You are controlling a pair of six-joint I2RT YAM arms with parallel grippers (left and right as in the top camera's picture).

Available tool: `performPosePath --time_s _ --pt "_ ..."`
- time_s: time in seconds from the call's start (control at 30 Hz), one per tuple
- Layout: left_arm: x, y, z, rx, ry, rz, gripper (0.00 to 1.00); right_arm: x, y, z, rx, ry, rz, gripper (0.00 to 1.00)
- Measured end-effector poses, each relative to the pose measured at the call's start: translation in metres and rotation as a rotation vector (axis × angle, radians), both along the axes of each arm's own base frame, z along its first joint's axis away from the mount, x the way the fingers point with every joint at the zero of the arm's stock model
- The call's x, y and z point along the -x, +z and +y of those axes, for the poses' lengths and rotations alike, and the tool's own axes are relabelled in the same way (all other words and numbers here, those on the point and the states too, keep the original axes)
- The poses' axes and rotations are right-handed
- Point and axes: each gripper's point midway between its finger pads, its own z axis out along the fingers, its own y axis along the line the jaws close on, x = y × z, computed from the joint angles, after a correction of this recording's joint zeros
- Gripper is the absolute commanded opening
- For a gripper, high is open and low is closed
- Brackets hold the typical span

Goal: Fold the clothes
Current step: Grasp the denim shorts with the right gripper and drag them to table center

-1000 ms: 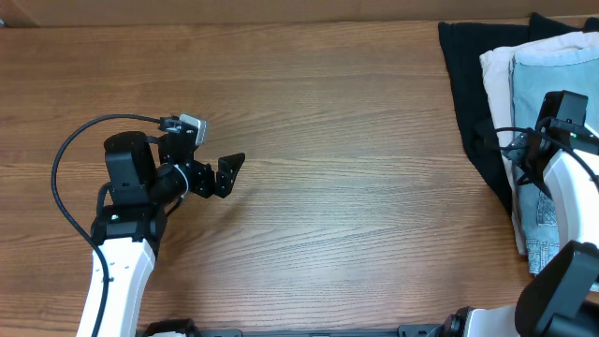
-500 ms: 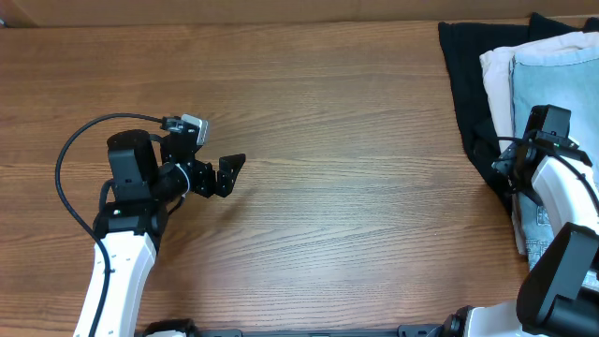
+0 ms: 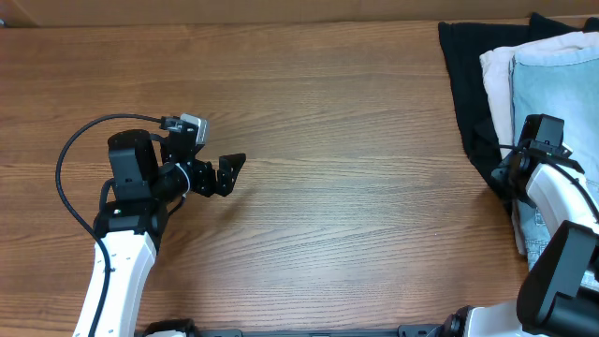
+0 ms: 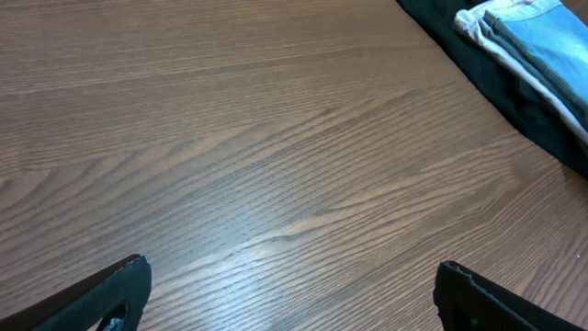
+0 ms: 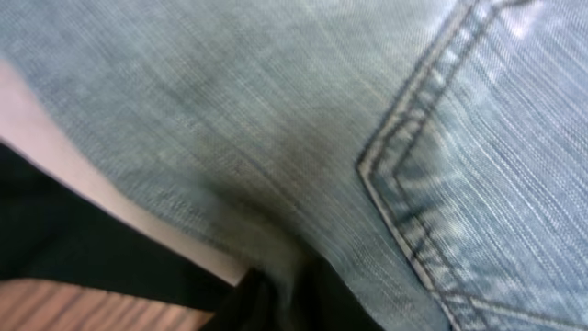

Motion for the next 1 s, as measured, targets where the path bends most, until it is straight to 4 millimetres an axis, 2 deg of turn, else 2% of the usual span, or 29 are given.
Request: performPosePath --time_s 0.13,0.23,0.33,0.37,0.53,0.6,0.63,0.73,0.77,0.8,0.87,0.93,0.97,1.0 --pt "0.0 0.001 0.0 0.01 0.008 0.005 1.0 0.002 0.012 0.006 -0.046 0.008 0.041 0.04" --pt "-0.004 0.005 0.0 0.01 0.01 -0.018 0.87 -0.003 0.035 0.015 -0.118 0.045 0.061 0.04" --pt "-0.01 0.011 0.002 0.003 0.017 -0.059 0.77 -0.023 0.069 0.032 -0.215 0.147 0.016 0.04" --pt "-0.012 0.014 0.003 -0.002 0.02 -0.076 0.74 -0.03 0.086 0.043 -0.269 0.204 -0.007 0.04" --pt "-0.02 0.023 0.006 0.0 0.042 -0.119 0.76 -0.039 0.132 0.084 -0.384 0.388 -0.035 0.04" --pt "-0.022 0.026 0.008 0.009 0.06 -0.123 0.88 -0.044 0.142 0.116 -0.407 0.496 -0.028 0.04" --pt "-0.024 0.029 0.01 0.015 0.072 -0.125 0.9 -0.047 0.144 0.138 -0.42 0.563 -0.025 0.04" --pt "-0.032 0.042 0.025 0.027 0.127 -0.145 0.92 -0.056 0.149 0.218 -0.461 0.79 -0.043 0.04" --pt "-0.034 0.046 0.032 0.026 0.145 -0.153 0.92 -0.059 0.152 0.24 -0.469 0.847 -0.059 0.04" --pt "-0.036 0.05 0.041 0.025 0.172 -0.164 0.93 -0.061 0.156 0.275 -0.476 0.935 -0.086 0.04" --pt "-0.038 0.052 0.055 0.018 0.211 -0.169 0.94 -0.059 0.163 0.324 -0.488 1.051 -0.125 0.04" --pt "-0.04 0.053 0.078 0.003 0.282 -0.177 0.97 -0.052 0.171 0.375 -0.504 1.168 -0.171 0.04" --pt "-0.041 0.053 0.089 -0.008 0.317 -0.181 0.98 -0.045 0.175 0.403 -0.515 1.234 -0.198 0.08" --pt "-0.042 0.053 0.105 -0.023 0.371 -0.183 1.0 -0.031 0.178 0.442 -0.542 1.32 -0.218 0.17"
